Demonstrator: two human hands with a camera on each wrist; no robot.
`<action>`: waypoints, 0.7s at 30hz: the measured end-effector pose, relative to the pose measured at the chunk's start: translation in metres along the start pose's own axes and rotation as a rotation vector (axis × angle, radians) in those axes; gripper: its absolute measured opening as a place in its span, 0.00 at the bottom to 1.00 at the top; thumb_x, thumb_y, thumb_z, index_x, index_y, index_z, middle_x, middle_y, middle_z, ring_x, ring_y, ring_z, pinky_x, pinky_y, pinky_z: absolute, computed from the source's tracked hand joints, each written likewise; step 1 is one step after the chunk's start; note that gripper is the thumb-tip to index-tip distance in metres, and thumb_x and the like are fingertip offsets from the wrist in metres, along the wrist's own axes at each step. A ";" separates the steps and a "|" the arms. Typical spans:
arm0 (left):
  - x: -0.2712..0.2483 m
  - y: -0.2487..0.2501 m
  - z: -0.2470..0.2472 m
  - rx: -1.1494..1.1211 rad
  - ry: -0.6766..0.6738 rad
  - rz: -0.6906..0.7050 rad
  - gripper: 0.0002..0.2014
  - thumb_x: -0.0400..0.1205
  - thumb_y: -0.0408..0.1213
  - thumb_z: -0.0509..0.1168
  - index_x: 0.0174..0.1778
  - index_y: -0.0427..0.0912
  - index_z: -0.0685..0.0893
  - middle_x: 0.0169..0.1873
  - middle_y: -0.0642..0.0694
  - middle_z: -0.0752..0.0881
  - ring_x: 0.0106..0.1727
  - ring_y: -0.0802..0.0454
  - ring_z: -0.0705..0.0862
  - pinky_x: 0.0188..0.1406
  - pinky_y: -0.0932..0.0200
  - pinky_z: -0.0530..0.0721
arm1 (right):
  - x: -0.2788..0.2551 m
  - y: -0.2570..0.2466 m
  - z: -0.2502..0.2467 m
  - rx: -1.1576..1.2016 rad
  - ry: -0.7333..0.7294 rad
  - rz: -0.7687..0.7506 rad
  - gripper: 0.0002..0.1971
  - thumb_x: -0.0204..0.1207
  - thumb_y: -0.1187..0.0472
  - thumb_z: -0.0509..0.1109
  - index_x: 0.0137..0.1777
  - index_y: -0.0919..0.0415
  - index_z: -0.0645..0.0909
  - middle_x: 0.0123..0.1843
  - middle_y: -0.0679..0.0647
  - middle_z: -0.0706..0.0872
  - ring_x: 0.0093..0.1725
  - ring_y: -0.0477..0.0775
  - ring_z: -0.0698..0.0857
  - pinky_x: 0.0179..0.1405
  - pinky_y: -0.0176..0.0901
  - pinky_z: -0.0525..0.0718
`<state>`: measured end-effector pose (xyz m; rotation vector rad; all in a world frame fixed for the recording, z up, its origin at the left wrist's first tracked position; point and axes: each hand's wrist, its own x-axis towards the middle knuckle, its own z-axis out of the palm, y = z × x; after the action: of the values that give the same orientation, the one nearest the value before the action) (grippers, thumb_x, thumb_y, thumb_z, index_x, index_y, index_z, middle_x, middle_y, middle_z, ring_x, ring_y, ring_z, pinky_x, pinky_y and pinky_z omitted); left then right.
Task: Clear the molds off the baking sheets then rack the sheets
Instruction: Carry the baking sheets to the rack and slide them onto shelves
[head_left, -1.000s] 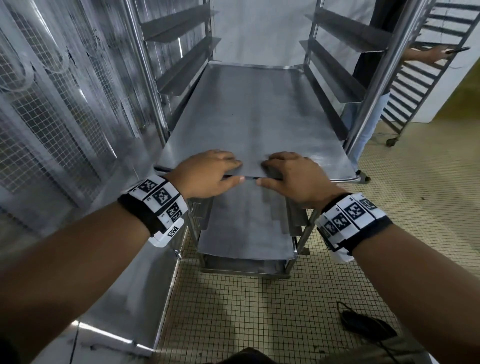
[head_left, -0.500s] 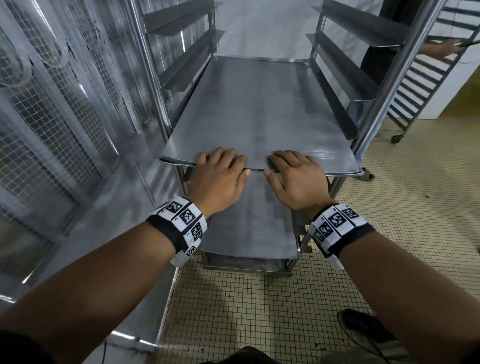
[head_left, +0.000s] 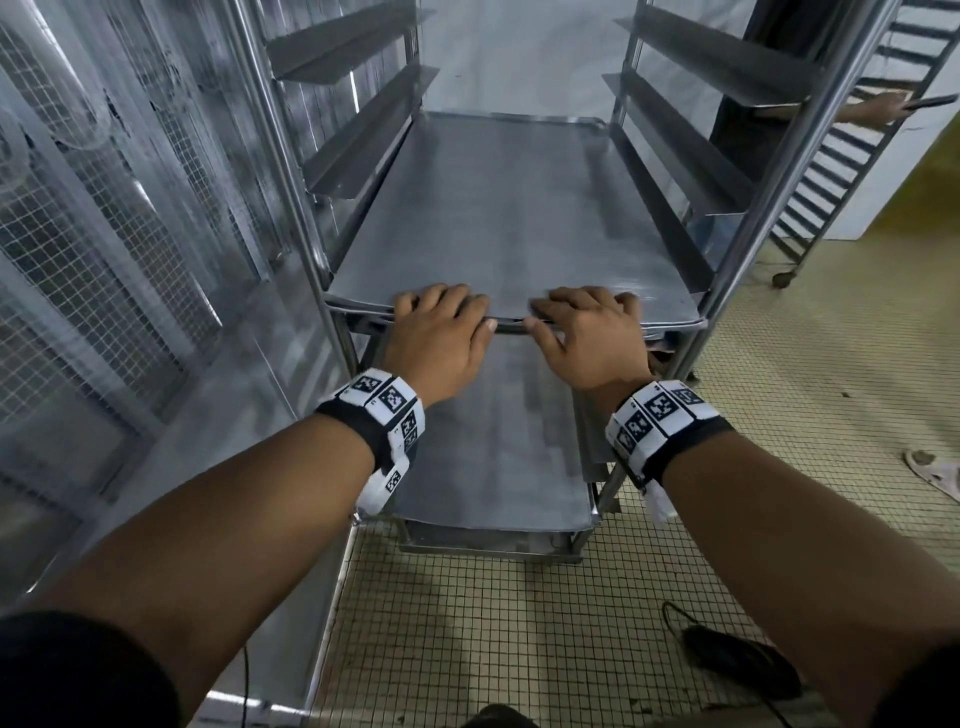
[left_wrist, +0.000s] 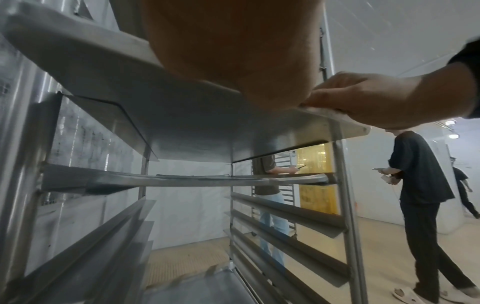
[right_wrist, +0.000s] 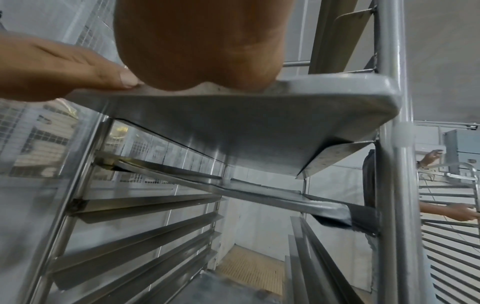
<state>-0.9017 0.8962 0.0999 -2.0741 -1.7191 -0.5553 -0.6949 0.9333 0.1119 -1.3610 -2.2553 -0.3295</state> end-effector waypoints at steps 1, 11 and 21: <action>0.010 -0.003 0.000 -0.024 -0.045 -0.021 0.19 0.88 0.51 0.54 0.66 0.48 0.83 0.65 0.46 0.85 0.67 0.41 0.80 0.61 0.41 0.70 | 0.007 -0.001 -0.001 0.003 -0.049 0.070 0.20 0.83 0.37 0.57 0.65 0.41 0.85 0.68 0.46 0.86 0.69 0.60 0.80 0.67 0.66 0.69; 0.079 -0.022 0.022 -0.089 -0.326 -0.187 0.21 0.90 0.54 0.46 0.76 0.57 0.74 0.78 0.51 0.74 0.79 0.42 0.68 0.78 0.27 0.54 | 0.074 0.007 0.024 0.104 -0.317 0.318 0.22 0.86 0.36 0.49 0.74 0.36 0.76 0.81 0.44 0.73 0.83 0.57 0.64 0.81 0.75 0.42; 0.031 0.012 0.045 -0.126 -0.221 -0.134 0.34 0.88 0.57 0.50 0.89 0.45 0.54 0.88 0.37 0.49 0.88 0.33 0.42 0.82 0.29 0.40 | 0.001 0.027 0.036 0.152 -0.138 0.197 0.28 0.86 0.48 0.59 0.85 0.51 0.65 0.88 0.54 0.60 0.88 0.63 0.52 0.84 0.66 0.49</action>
<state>-0.8816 0.9441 0.0777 -2.1883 -2.0078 -0.5007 -0.6813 0.9622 0.0805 -1.5493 -2.1797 0.0029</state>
